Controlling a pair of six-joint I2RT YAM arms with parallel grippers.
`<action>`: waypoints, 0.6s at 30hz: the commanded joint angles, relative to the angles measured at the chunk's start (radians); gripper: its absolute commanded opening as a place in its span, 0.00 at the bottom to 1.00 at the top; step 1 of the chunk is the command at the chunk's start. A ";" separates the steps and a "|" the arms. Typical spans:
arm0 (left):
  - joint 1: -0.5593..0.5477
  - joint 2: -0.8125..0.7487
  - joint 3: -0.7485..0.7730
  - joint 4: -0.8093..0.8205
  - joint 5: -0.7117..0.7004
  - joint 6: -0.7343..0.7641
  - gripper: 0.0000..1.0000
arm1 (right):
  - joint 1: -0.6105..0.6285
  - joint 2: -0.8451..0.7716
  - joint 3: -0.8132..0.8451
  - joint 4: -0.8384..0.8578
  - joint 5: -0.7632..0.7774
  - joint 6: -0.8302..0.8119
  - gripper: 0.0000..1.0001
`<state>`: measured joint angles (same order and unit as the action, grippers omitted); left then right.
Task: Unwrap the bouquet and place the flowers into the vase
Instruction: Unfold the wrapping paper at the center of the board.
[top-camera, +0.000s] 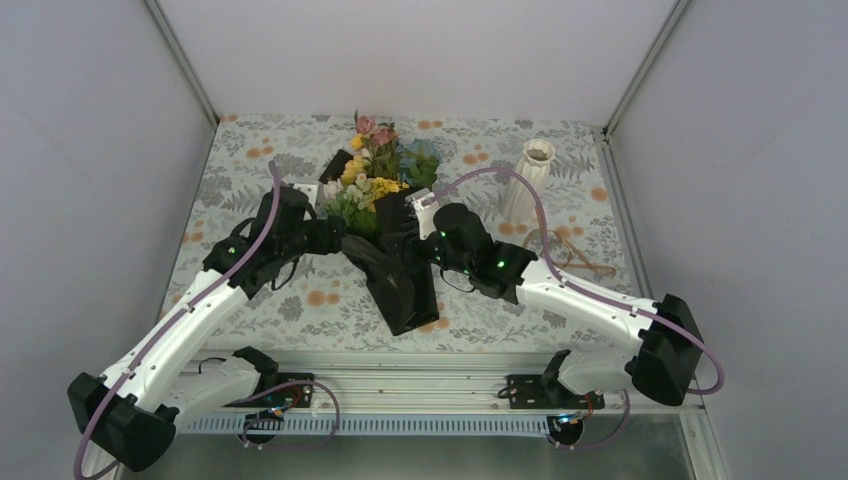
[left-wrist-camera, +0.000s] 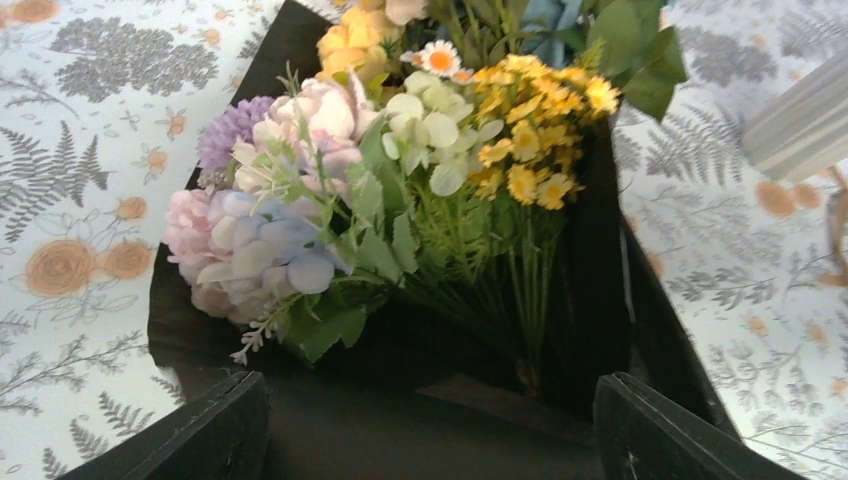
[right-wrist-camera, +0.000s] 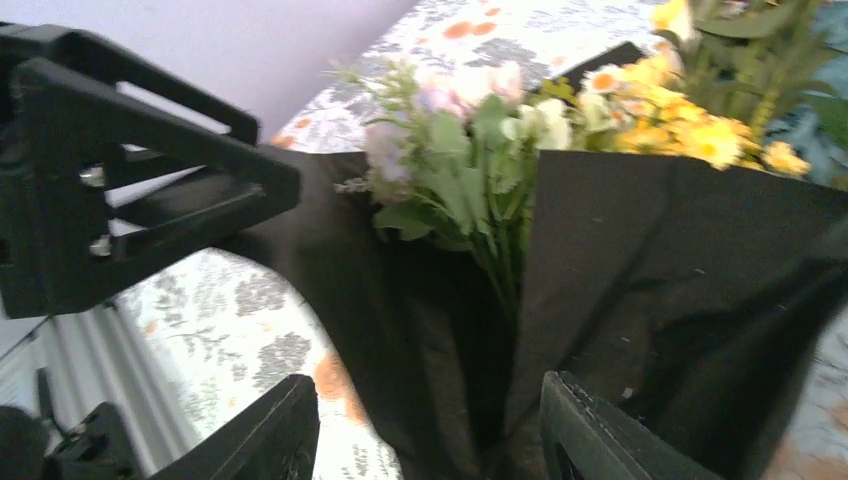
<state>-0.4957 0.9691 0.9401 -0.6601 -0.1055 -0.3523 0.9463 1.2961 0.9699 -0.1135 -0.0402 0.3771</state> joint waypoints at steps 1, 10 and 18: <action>-0.001 0.016 -0.008 -0.025 -0.062 -0.010 0.79 | 0.000 0.014 -0.023 -0.084 0.163 0.053 0.57; -0.001 0.017 0.002 -0.035 -0.088 -0.014 0.46 | -0.108 0.063 -0.127 -0.057 0.126 0.108 0.55; -0.002 0.011 -0.005 -0.040 -0.106 -0.007 0.32 | -0.147 0.177 -0.212 0.003 0.103 0.148 0.53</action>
<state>-0.4957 0.9924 0.9375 -0.6910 -0.1917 -0.3603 0.8177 1.4353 0.7921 -0.1680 0.0776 0.4908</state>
